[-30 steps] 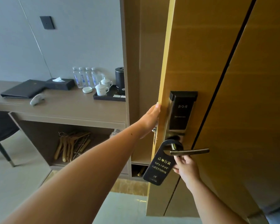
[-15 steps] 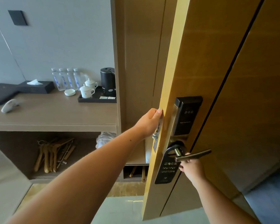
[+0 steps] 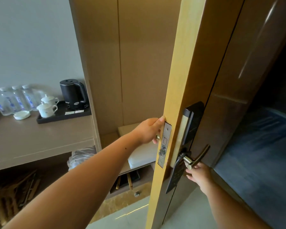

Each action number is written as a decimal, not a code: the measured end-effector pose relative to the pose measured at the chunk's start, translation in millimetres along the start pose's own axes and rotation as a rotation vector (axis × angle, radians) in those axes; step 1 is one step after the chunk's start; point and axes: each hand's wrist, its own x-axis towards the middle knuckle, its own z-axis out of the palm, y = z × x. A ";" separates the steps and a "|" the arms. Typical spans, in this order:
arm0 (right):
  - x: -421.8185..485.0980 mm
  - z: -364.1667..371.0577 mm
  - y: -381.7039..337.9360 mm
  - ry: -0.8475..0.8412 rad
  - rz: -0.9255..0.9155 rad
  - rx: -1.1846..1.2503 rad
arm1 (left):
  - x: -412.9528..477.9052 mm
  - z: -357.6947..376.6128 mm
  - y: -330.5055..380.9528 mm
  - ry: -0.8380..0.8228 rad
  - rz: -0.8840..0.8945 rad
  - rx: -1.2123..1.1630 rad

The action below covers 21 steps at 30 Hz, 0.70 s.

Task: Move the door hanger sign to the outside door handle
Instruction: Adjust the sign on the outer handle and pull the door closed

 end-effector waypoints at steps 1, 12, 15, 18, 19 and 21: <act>-7.0 -5.3 1.2 0.027 0.002 0.008 | -0.6 2.8 0.7 -0.023 0.025 -0.021; -66.8 -85.1 -1.3 0.241 0.138 0.530 | -4.9 58.6 46.5 -0.303 0.165 -0.113; -72.8 -101.6 4.6 0.388 0.121 0.647 | -8.5 76.9 59.8 -0.404 0.186 -0.090; -81.6 -123.8 5.5 0.401 0.042 0.629 | -6.9 104.4 73.6 -0.498 0.234 -0.082; -83.3 -133.2 6.3 0.407 0.032 0.593 | -4.5 115.2 78.8 -0.525 0.251 -0.076; -88.5 -155.0 9.1 0.449 0.027 0.479 | 1.2 140.0 91.2 -0.580 0.286 -0.068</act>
